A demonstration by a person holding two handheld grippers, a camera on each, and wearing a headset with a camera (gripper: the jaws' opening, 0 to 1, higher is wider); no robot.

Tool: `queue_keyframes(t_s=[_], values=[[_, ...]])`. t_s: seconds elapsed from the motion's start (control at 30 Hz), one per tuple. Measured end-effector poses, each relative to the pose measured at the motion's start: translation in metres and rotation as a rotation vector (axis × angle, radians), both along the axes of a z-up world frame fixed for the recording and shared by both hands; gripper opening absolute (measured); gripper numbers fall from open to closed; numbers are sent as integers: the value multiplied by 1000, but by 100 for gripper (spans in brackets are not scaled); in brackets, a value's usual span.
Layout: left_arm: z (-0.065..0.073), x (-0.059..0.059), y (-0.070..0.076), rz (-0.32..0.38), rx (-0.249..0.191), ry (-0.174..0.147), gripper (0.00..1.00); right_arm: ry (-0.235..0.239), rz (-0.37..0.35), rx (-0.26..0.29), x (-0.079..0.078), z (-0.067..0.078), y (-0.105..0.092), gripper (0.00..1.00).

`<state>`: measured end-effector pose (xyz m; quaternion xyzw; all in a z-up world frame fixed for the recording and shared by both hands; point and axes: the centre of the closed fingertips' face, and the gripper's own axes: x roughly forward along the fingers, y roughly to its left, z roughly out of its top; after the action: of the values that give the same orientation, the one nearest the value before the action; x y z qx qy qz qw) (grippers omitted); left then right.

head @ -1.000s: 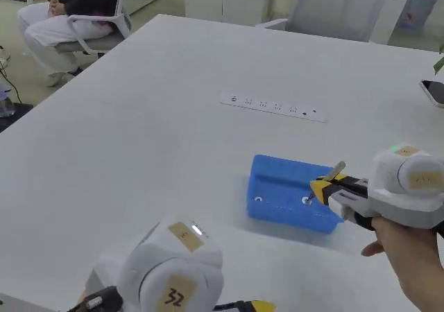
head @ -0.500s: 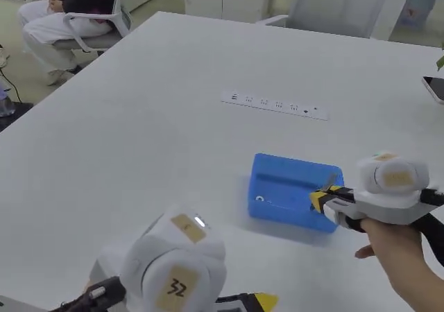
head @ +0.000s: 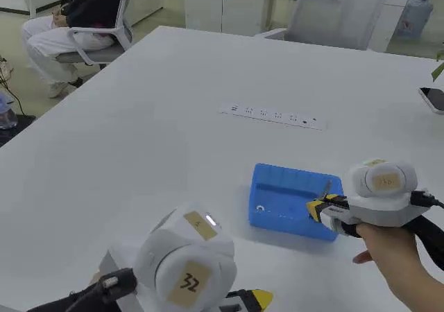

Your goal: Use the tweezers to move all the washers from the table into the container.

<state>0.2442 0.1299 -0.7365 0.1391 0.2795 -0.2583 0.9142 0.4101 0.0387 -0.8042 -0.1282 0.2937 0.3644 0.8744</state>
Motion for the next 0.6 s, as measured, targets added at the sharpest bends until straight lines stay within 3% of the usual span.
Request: queue_keyframes(t_s=[0.07, 0.2, 0.3, 0.5, 0.6], values=[[4, 1, -3, -19, -5, 1, 74, -35, 2, 21, -2, 15, 1, 3], [10, 6, -6, -57, 35, -8, 65, -82, 43, 55, -13, 41, 2, 3], [18, 13, -10, -78, 12, -6, 62, -112, 98, 71, -30, 62, 3, 3], [30, 23, -16, -147, 11, -18, 53, -116, 188, 120, -61, 82, 7, 3], [34, 29, -21, -189, -16, -15, 48, -80, 278, 120, -83, 82, 13, 3]])
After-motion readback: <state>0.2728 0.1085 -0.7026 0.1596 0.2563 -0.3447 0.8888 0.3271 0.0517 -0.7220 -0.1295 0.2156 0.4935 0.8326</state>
